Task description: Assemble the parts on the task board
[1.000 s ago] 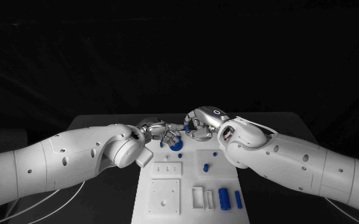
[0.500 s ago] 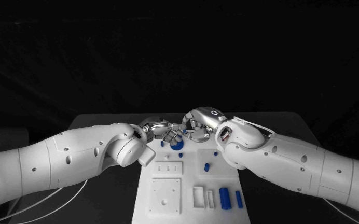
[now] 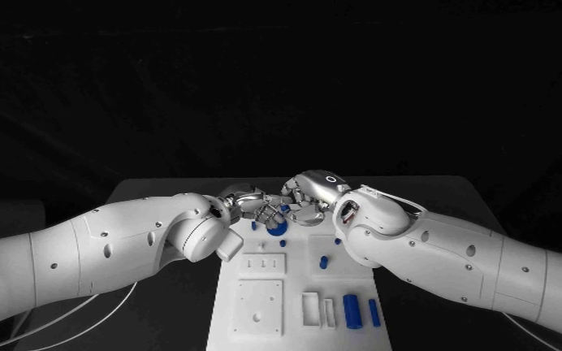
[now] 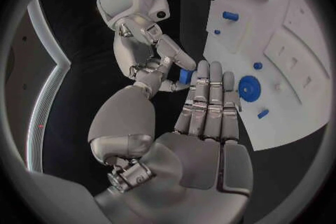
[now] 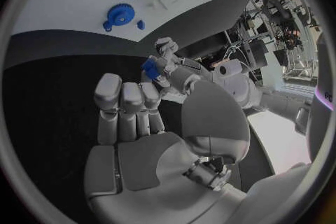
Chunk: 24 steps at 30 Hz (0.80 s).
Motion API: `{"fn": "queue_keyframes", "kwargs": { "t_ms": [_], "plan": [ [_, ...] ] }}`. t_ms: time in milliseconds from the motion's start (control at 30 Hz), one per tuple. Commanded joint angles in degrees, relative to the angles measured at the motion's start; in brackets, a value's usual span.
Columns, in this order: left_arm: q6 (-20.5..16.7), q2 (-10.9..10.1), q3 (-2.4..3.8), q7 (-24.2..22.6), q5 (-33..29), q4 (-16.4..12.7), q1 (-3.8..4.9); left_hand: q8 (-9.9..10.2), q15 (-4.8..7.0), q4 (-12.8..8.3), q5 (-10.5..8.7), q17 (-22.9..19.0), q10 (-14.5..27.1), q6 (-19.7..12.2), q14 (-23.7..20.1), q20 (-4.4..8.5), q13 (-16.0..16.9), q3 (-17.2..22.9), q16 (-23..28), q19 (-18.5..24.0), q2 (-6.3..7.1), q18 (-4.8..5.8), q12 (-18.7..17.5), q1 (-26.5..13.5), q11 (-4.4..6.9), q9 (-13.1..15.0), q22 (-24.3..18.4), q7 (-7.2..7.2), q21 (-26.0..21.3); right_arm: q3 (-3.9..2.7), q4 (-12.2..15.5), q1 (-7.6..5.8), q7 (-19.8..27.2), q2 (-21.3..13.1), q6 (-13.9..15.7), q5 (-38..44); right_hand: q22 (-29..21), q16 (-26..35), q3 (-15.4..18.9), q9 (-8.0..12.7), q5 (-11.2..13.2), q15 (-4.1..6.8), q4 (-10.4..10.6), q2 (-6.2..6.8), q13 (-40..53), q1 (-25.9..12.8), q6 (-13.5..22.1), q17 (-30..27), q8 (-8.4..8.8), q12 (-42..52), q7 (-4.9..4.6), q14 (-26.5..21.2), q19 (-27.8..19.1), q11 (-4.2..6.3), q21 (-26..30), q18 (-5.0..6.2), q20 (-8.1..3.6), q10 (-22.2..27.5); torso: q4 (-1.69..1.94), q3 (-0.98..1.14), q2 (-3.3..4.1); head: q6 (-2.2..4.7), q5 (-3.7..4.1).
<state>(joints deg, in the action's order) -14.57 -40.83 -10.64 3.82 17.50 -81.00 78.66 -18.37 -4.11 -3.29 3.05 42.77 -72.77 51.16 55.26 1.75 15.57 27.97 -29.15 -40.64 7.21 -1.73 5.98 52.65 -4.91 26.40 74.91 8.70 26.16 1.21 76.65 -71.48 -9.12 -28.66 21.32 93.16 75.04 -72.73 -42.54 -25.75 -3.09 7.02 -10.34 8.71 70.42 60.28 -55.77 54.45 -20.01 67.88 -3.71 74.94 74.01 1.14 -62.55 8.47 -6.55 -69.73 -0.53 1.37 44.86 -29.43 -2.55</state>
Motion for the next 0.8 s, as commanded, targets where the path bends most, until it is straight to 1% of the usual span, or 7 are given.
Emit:
{"fn": "queue_keyframes", "kwargs": {
  "t_ms": [33,133,433,500,600,800],
  "plan": [
    [0.68,0.26,0.11,-0.79,0.24,-0.26,0.12,0.04,-0.13,-0.44,-0.17,-0.16,-0.09,0.33,0.21,-0.29,0.18,-0.21,-0.42,0.22,-0.43,0.24,-0.21,0.56,0.42,-0.08,1.23,-0.32,0.40,0.18,-0.16,0.23,0.19,0.44,-1.16,0.21,0.26,0.38,0.00,-0.05,0.10,0.42,0.43,0.75,-0.04,-0.02,-2.11,0.05,-0.12,0.08,-1.53,-0.16,-0.16,0.08,0.00,6.53,-0.34,-0.16,0.01,-0.03,0.01,-0.08,-0.08],
    [0.71,0.30,0.11,-0.88,0.21,-0.32,0.12,-0.05,-0.12,-0.95,-0.15,-0.35,-0.24,0.53,0.21,-0.28,0.42,-0.30,-0.59,0.22,-1.23,0.24,-0.20,1.16,0.50,-0.08,1.22,-0.43,0.48,0.25,-0.32,0.30,0.23,0.66,-1.24,0.19,0.26,0.39,0.01,-0.05,0.10,0.42,0.47,0.78,-0.04,-0.04,-2.11,0.05,-0.11,0.08,-1.54,-0.16,-0.16,0.07,0.00,6.53,-0.34,-0.16,0.08,-0.05,0.03,-0.10,-0.09],
    [0.61,0.23,0.12,-0.95,0.02,-0.28,0.12,-0.23,-0.07,-3.19,-0.09,-1.10,-0.73,1.19,0.22,-0.25,1.21,-0.43,-1.18,0.16,-4.32,0.30,-0.27,3.09,0.74,-0.17,1.16,-0.67,0.68,0.37,-0.33,0.48,0.31,0.73,-1.49,-0.04,0.25,0.40,0.00,-0.04,0.10,0.42,0.52,0.79,-0.07,-0.04,-2.10,0.06,-0.09,0.04,-1.54,-0.15,-0.15,0.07,0.02,6.53,-0.34,-0.13,0.01,-0.01,-0.01,-0.23,-0.25],
    [0.61,0.24,0.12,-0.91,0.02,-0.25,0.12,-0.26,-0.06,-3.56,-0.07,-1.22,-0.82,1.31,0.23,-0.24,1.33,-0.40,-1.27,0.14,-4.75,0.31,-0.28,3.34,0.78,-0.19,1.15,-0.72,0.70,0.38,-0.27,0.49,0.30,0.71,-1.51,-0.04,0.25,0.41,0.00,-0.04,0.10,0.42,0.53,0.79,-0.06,-0.04,-2.10,0.06,-0.09,0.04,-1.54,-0.15,-0.15,0.07,0.02,6.53,-0.34,-0.13,-0.02,0.00,-0.02,-0.24,-0.31],
    [0.52,0.24,0.12,-0.85,0.02,-0.25,0.12,-0.46,-0.02,-4.51,-0.02,-1.53,-1.36,1.90,0.31,-0.20,1.71,-0.12,-1.54,0.04,-5.99,0.34,-0.16,3.97,1.00,-0.19,1.13,-0.94,0.76,0.40,-0.31,0.50,0.28,0.69,-1.60,-0.04,0.25,0.41,0.00,-0.04,0.09,0.42,0.54,0.79,-0.02,-0.05,-2.09,0.06,-0.08,0.09,-1.54,-0.15,-0.15,0.07,0.02,6.53,-0.35,-0.18,-0.04,0.05,0.00,-0.25,-0.43],
    [0.38,0.34,0.12,-0.86,0.02,-0.07,0.12,-0.86,0.21,-6.13,0.25,-2.09,-2.57,3.32,0.77,-0.02,2.44,1.15,-2.26,-0.39,-7.50,0.38,0.11,4.93,1.53,-0.26,1.08,-1.49,0.93,0.44,-0.42,0.52,0.26,0.63,-1.83,-0.06,0.25,0.42,0.00,-0.05,0.09,0.41,0.58,0.81,-0.05,-0.06,-2.10,0.06,-0.08,0.06,-1.54,-0.14,-0.14,0.07,0.03,6.53,-0.35,-0.14,-0.02,0.06,-0.02,-0.30,-0.36]
  ]
}}
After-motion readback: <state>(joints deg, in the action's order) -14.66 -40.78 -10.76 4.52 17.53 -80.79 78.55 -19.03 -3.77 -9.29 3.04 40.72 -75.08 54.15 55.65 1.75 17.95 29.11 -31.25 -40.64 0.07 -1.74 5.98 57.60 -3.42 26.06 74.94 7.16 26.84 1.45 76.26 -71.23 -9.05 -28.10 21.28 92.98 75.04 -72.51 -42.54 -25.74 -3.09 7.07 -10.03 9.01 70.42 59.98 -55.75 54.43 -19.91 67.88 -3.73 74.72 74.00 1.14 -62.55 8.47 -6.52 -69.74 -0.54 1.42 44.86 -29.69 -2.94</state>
